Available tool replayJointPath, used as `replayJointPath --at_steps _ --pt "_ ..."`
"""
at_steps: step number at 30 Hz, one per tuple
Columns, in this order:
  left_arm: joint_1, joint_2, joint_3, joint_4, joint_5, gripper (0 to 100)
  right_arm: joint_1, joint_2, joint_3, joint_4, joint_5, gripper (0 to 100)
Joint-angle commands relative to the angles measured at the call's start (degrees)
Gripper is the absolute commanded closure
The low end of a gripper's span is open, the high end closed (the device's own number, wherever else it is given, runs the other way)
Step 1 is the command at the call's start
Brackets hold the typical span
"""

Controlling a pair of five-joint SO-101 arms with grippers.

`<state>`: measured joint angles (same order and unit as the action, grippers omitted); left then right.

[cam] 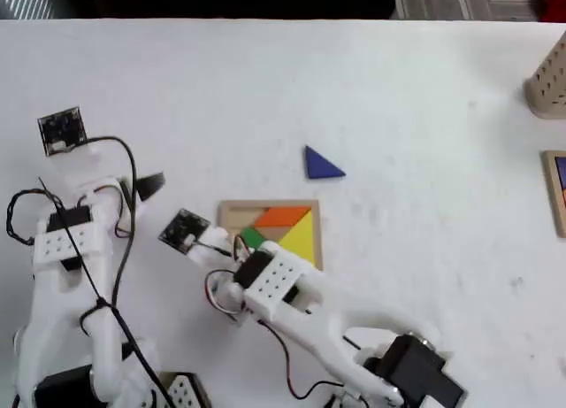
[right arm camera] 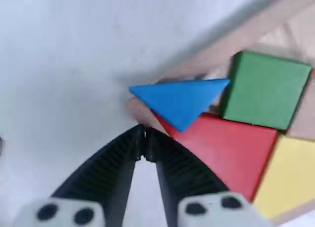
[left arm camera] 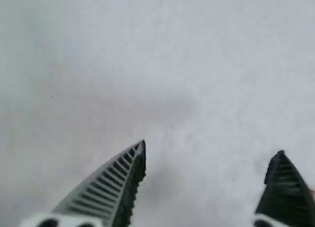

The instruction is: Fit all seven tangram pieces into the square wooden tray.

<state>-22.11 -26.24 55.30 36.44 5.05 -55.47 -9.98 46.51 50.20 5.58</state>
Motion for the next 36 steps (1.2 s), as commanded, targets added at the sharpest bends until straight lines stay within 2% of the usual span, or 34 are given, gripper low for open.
replayJointPath --at_steps 1,5,14,22,29,36 --pt "0.4 -2.2 -1.1 -1.1 -0.5 62 1.7 0.0 -1.7 -0.2 -0.4 98.1" --pt "0.4 -2.2 -1.1 -1.1 -0.5 62 2.2 0.0 -1.8 -0.3 -0.4 98.1" --pt "0.4 -2.2 -1.1 -1.1 -0.5 62 8.5 0.0 -4.7 -1.0 -0.4 98.1" --pt "0.4 -2.2 -1.1 -1.0 -0.5 62 8.1 -0.4 -4.9 1.2 -0.4 98.1" --pt "0.4 -2.2 -1.1 -1.1 -0.5 62 8.0 -7.2 -4.7 4.2 -0.4 98.1" --pt "0.6 -2.2 -1.1 -1.1 -0.5 62 4.7 -7.3 -0.1 -4.2 -2.9 98.1"
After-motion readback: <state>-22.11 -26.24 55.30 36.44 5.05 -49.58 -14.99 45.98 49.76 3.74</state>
